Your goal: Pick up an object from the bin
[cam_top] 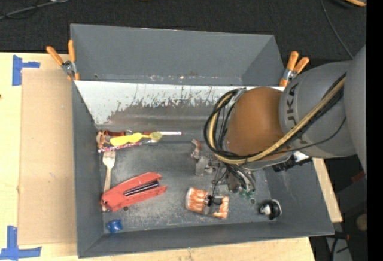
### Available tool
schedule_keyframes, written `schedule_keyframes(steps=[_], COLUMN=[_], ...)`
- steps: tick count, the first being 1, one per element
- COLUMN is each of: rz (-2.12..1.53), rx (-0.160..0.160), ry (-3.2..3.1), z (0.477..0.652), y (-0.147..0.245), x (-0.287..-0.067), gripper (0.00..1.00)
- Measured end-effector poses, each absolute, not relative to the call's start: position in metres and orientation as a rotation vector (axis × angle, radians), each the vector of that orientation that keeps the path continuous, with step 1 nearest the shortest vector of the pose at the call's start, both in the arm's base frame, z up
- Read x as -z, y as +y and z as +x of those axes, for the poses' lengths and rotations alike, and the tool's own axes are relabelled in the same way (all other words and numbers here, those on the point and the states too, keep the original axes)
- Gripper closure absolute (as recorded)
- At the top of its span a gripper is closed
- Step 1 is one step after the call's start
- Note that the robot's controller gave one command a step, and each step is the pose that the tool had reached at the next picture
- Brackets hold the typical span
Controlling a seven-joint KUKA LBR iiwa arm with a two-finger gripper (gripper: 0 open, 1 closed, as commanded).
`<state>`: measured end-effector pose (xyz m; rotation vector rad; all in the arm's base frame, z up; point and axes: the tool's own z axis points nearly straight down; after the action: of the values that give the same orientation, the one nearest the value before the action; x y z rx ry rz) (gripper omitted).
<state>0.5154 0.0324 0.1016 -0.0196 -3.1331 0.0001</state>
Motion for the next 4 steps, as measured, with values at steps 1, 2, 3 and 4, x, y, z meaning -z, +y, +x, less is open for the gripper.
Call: schedule_keyframes(steps=[1,2,3,4], rz=[0.099,-0.320,-0.229,-0.081], rx=[0.001,-0.002,0.003,-0.001], ry=[-3.150,-3.126,-3.140,-3.143], z=[0.527,0.511,0.503,0.535], y=[0.115,0.081,0.129,0.156], x=[-0.114,-0.101,-0.089,-0.103], gripper=[0.00,0.00,0.00,0.00])
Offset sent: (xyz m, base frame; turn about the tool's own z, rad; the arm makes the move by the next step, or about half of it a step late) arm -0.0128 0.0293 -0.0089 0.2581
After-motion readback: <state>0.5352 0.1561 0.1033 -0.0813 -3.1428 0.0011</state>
